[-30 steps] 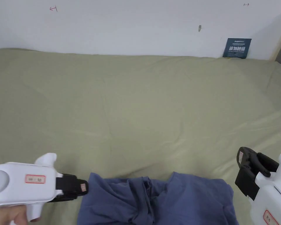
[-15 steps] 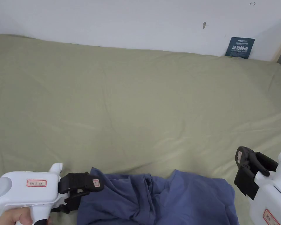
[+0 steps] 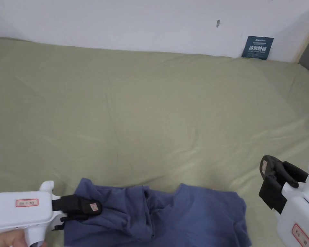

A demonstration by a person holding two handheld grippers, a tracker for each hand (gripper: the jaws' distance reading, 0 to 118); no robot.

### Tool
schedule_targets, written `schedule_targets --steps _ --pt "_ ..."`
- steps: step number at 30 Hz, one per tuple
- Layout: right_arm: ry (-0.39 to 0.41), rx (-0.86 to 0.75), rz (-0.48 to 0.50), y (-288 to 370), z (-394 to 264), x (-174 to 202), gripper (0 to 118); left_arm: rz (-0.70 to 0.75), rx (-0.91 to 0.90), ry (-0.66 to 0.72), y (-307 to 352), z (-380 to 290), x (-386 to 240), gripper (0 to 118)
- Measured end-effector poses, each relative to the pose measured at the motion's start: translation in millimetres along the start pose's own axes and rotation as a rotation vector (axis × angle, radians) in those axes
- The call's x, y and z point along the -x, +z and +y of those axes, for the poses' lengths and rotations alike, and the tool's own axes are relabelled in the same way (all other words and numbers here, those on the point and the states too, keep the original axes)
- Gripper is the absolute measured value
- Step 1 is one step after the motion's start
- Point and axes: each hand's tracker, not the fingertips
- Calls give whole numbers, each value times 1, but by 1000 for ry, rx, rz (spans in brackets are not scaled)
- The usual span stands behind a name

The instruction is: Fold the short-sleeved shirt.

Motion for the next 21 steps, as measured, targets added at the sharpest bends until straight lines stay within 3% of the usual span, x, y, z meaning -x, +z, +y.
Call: schedule_targets --steps 4,9,21 --pt "-11 -25 9 1 5 -1 3 88 -135 -47 65 8 -7 10" --pt "-17 -45 34 -1 6 2 3 422 -281 -123 123 4 -36 10" --pt "-39 -62 61 15 5 -4 3 718 -119 -477 -16 -51 -193 11"
